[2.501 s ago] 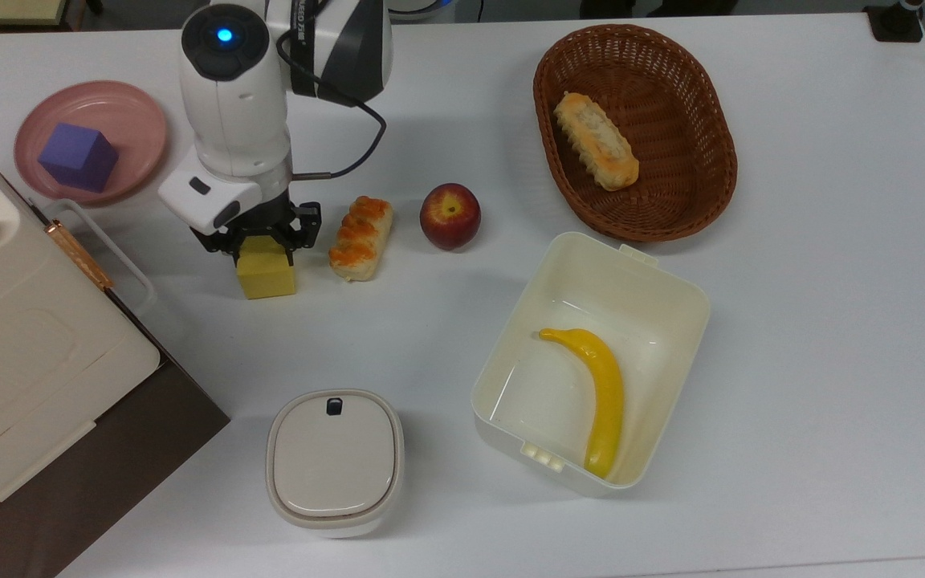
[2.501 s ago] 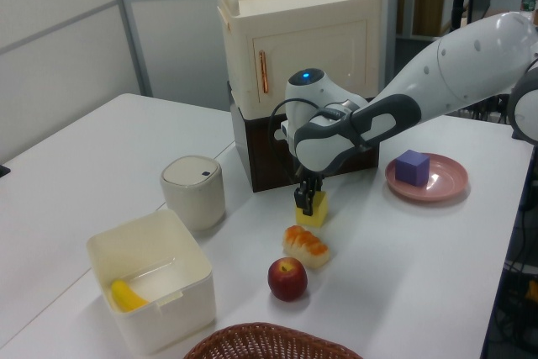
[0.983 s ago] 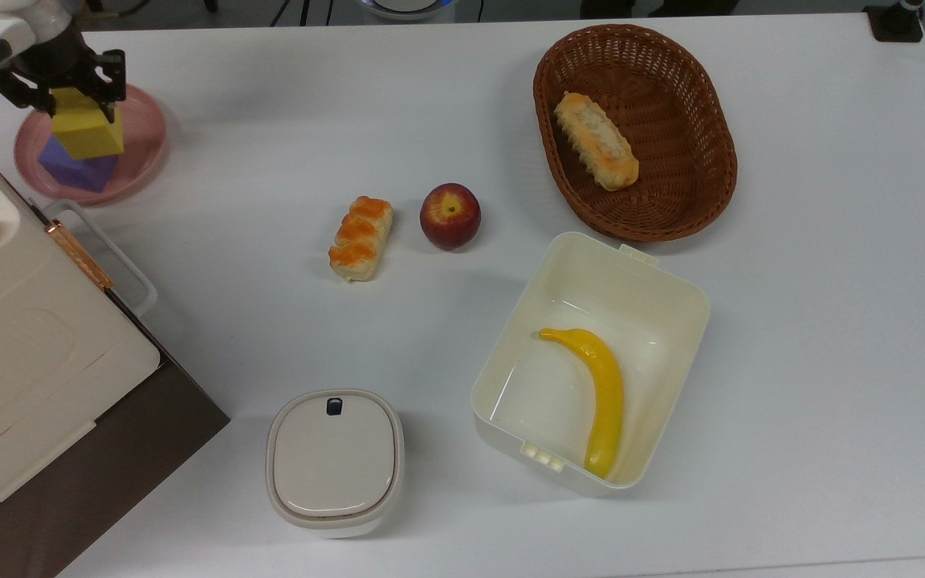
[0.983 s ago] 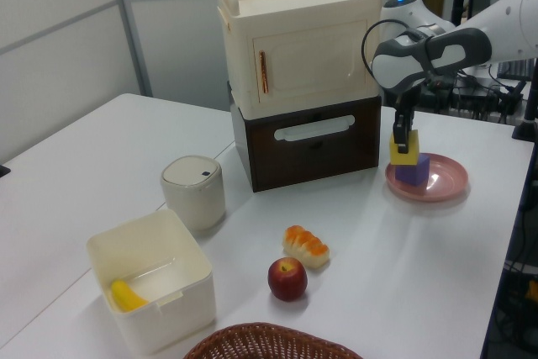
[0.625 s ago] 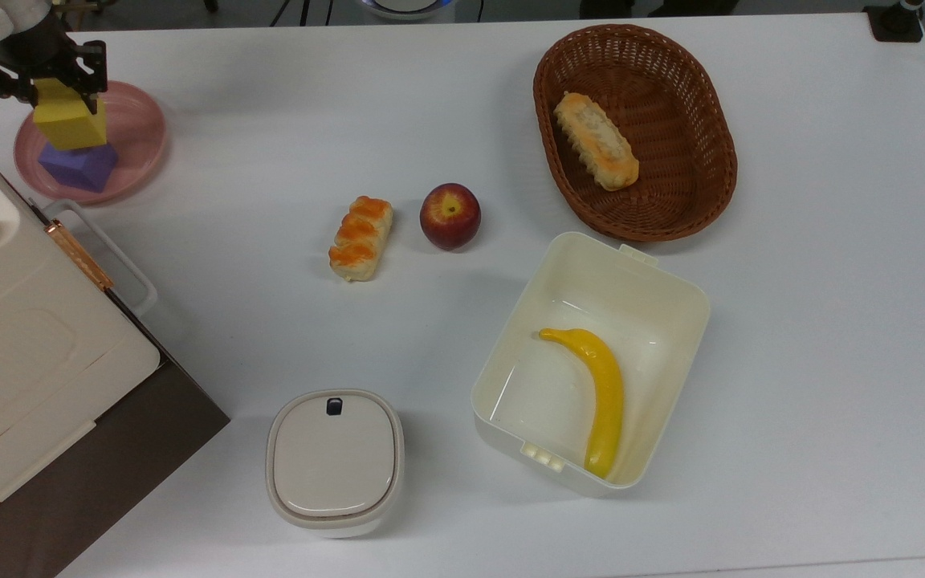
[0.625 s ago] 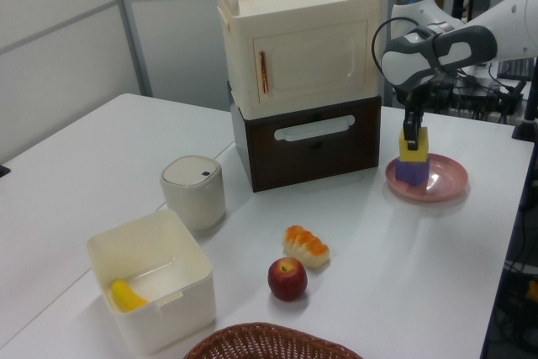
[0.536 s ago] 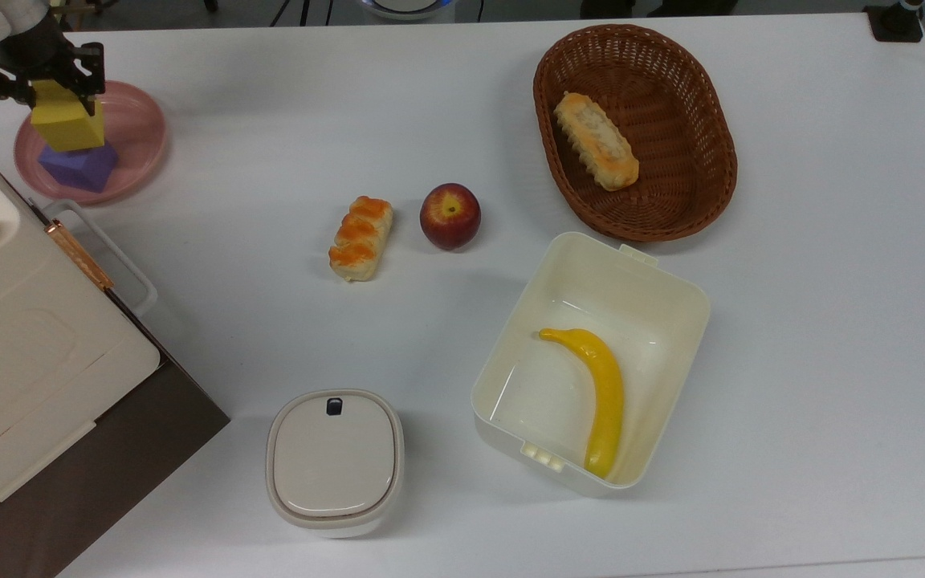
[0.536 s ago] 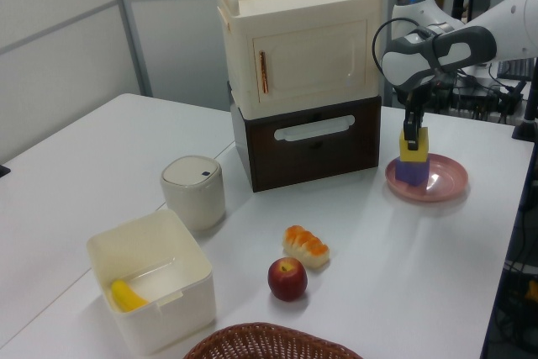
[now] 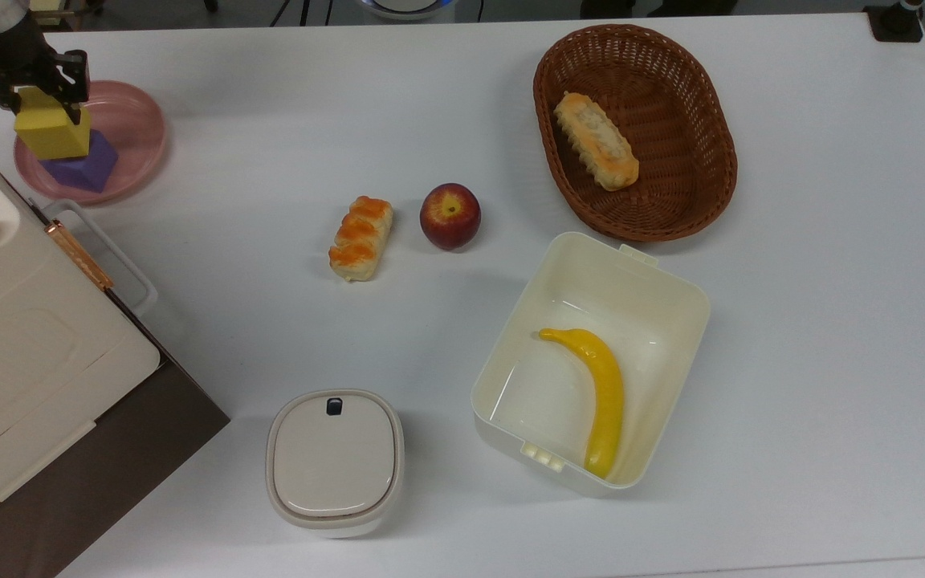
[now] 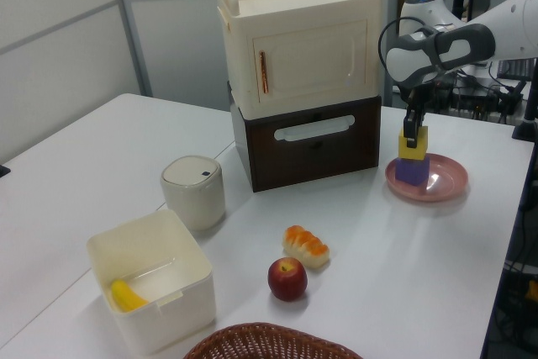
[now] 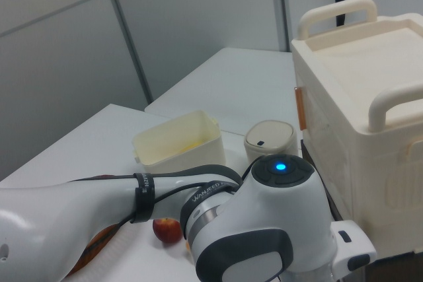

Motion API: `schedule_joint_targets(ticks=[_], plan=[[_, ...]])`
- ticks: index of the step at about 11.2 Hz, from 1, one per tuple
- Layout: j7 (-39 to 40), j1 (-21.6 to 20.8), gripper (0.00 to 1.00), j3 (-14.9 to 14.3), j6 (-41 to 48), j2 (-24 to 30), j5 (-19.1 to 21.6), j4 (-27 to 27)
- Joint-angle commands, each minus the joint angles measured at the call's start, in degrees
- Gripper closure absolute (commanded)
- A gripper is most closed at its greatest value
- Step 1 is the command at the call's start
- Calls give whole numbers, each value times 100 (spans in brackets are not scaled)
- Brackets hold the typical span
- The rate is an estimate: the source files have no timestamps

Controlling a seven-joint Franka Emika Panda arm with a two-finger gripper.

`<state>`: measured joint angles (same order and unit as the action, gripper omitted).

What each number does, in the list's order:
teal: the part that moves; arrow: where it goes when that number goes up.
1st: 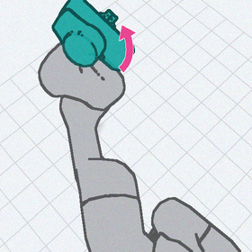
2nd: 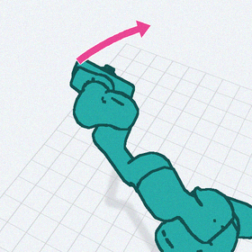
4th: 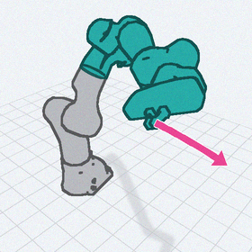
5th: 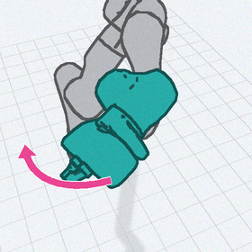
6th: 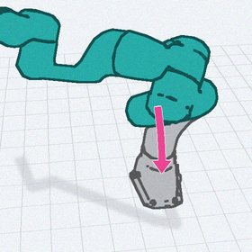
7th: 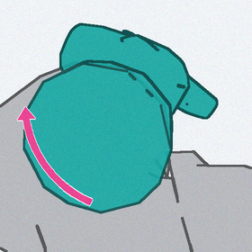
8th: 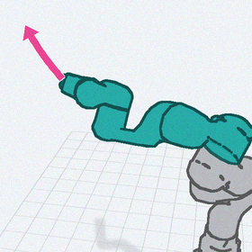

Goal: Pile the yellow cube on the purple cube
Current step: 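Lower the yellow cube onto the purple cube and open the gripper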

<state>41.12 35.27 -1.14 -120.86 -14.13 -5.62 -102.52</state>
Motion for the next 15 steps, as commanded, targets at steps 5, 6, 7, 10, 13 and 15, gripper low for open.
schedule_joint_targets(ticks=[5,6,7,10,13,15], plan=[[2,6,0,-44,-87,68,123,4],[-33,6,0,-44,-78,94,158,4],[-164,-3,0,-35,-61,112,167,4],[-375,-117,0,52,131,182,158,-5],[-1015,-555,0,70,238,200,158,-5],[-1534,-898,0,62,229,200,158,4]])
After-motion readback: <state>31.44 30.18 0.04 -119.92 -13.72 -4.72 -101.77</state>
